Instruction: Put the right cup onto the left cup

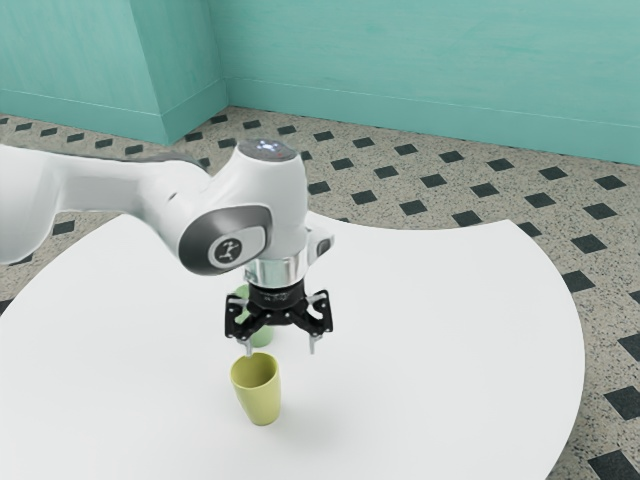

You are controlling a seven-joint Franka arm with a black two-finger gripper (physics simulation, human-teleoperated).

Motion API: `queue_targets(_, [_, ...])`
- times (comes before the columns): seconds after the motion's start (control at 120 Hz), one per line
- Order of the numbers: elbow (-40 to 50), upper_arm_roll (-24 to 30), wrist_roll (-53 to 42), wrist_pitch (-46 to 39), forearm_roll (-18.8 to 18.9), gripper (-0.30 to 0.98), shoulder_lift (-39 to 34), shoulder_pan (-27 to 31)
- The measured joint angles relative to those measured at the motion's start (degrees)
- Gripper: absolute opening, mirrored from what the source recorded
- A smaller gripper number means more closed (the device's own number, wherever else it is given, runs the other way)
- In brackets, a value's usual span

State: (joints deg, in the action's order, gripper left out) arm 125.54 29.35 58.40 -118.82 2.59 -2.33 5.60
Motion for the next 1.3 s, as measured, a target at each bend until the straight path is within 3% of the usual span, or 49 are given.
queue_targets(0.725, [5.79, -0.5, 0.9, -9.58, -0.05, 0.69, 2.16, 0.12])
queue_targets(1.3, [5.73, -5.76, -3.73, -10.09, 0.08, 0.69, 2.52, -3.64])
